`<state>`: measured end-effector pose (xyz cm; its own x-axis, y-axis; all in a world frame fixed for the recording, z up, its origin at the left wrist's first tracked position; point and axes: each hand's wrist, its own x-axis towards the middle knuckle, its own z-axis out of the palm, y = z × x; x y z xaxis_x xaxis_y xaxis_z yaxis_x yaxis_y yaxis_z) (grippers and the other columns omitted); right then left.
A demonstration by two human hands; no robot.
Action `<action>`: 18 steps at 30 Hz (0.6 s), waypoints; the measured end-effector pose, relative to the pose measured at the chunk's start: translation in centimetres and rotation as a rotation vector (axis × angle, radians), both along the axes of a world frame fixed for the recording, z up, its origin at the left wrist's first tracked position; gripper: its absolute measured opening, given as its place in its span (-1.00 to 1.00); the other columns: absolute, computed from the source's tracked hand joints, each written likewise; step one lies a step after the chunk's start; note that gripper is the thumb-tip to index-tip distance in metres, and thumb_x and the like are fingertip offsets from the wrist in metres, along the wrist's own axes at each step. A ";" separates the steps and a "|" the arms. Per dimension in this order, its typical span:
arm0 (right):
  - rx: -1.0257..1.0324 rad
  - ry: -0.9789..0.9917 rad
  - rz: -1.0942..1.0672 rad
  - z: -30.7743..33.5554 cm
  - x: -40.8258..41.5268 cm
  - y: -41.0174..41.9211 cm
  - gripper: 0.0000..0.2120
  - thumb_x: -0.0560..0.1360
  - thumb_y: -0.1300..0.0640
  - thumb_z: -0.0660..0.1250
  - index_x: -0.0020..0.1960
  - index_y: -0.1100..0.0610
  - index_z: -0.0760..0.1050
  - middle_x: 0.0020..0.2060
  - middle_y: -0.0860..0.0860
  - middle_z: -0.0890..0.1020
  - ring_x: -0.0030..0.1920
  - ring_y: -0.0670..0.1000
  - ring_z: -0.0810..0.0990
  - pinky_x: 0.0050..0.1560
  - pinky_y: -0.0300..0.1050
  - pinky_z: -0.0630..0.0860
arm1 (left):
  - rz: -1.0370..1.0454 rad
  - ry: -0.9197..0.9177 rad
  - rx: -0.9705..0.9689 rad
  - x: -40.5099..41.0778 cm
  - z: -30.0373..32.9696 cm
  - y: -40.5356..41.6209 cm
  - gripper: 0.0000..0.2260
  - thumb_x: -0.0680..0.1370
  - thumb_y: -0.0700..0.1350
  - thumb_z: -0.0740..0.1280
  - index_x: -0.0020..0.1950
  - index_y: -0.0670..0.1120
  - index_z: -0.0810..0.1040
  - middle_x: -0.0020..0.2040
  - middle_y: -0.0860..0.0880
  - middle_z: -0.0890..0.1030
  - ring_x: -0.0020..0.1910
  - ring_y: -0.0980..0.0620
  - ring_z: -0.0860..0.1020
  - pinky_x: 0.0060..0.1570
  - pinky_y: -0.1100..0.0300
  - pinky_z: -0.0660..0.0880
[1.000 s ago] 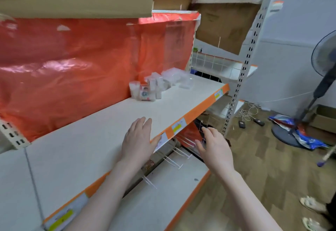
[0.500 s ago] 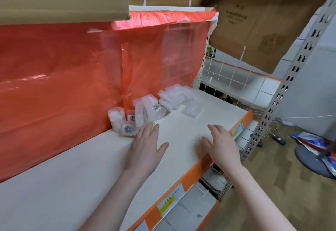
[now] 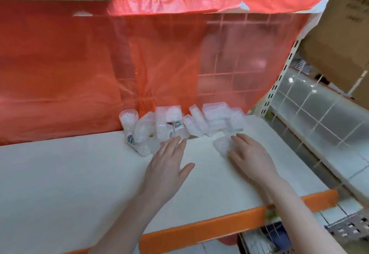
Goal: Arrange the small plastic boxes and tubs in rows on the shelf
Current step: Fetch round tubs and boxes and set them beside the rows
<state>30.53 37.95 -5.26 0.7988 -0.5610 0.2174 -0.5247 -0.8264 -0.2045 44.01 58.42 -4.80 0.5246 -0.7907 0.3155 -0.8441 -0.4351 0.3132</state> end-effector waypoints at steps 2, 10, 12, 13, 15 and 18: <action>0.015 0.022 0.113 -0.2 0.2 -1.6 -0.56 0.52 0.00 0.29 0.35 0.14 0.41 0.32 0.07 0.45 0.26 0.13 0.44 0.20 -0.11 0.30 | 0.069 0.005 -0.010 -1.1 0.1 -0.4 -0.46 0.54 0.09 0.29 0.46 -0.09 0.31 0.49 -0.03 0.27 0.48 0.01 0.19 0.42 0.13 0.15; -0.053 0.059 0.326 -0.7 1.4 -4.2 -0.53 0.49 -0.02 0.34 0.34 0.13 0.42 0.26 0.09 0.50 0.22 0.16 0.46 0.18 0.01 0.37 | 0.209 0.013 0.040 -3.2 -0.7 -1.4 -0.44 0.57 0.15 0.20 0.51 -0.02 0.19 0.53 0.05 0.13 0.52 0.12 0.02 0.42 0.29 -0.02; -0.054 0.072 0.313 -0.7 1.5 -4.3 -0.53 0.49 -0.04 0.32 0.35 0.08 0.40 0.23 0.04 0.50 0.21 0.13 0.43 0.18 -0.03 0.33 | 0.209 0.007 0.058 -3.1 -0.6 -1.7 -0.44 0.58 0.16 0.18 0.51 -0.01 0.17 0.53 0.06 0.12 0.52 0.11 0.03 0.41 0.28 0.01; -0.045 0.072 0.304 -0.7 1.4 -4.3 -0.54 0.49 -0.05 0.31 0.35 0.06 0.39 0.21 0.02 0.50 0.21 0.11 0.42 0.18 -0.05 0.32 | 0.206 0.002 0.063 -2.9 -0.5 -1.9 -0.44 0.58 0.16 0.18 0.52 -0.02 0.17 0.54 0.06 0.12 0.52 0.10 0.04 0.41 0.26 0.02; -0.019 0.069 0.285 -0.9 1.0 -4.3 -0.53 0.49 -0.06 0.30 0.35 0.04 0.37 0.18 0.00 0.49 0.20 0.09 0.39 0.18 -0.08 0.29 | 0.188 -0.006 0.076 -2.6 -0.3 -2.5 -0.44 0.58 0.16 0.17 0.52 -0.02 0.15 0.54 0.05 0.11 0.52 0.08 0.04 0.42 0.23 0.04; 0.038 0.068 0.235 -1.0 0.7 -4.5 -0.46 0.48 -0.07 0.29 0.40 0.06 0.29 0.17 0.02 0.46 0.20 0.08 0.38 0.19 -0.11 0.28 | 0.151 -0.020 0.089 -2.2 0.3 -3.7 -0.44 0.58 0.16 0.17 0.52 -0.01 0.14 0.53 0.06 0.12 0.51 0.09 0.04 0.41 0.23 0.04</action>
<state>31.20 33.41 -6.29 0.9203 -0.3649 0.1408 -0.3328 -0.9197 -0.2084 41.80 54.70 -4.50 0.6336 -0.7289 0.2593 -0.7730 -0.5825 0.2515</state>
